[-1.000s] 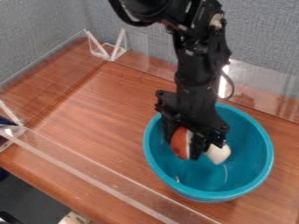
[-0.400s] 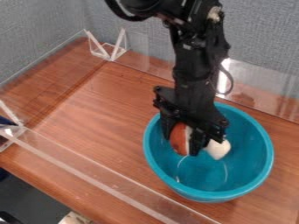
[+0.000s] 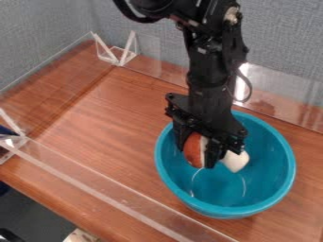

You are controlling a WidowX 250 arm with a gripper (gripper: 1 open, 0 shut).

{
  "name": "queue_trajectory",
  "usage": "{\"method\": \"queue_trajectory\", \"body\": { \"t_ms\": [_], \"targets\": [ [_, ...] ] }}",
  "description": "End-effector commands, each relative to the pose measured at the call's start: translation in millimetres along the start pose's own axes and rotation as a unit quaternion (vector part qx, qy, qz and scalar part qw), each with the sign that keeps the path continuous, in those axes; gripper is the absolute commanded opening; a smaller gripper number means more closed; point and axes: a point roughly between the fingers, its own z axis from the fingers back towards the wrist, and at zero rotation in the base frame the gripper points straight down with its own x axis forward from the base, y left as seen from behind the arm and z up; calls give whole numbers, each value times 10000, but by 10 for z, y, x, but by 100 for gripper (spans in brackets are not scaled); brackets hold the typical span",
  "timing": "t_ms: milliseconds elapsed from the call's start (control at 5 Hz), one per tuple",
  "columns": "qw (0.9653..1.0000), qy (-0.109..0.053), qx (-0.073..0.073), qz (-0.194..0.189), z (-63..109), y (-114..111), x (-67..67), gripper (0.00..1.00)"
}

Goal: Put the mushroom in the blue bowl

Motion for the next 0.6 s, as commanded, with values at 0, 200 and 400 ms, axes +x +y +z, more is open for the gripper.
{"method": "queue_trajectory", "body": {
  "t_ms": [0,200,400],
  "targets": [
    [9994,-328,-5,56,162,18,61,0],
    [9994,-332,-7,72,158,15,64,0],
    [9994,-337,-10,86,154,11,67,0]
  ]
}}
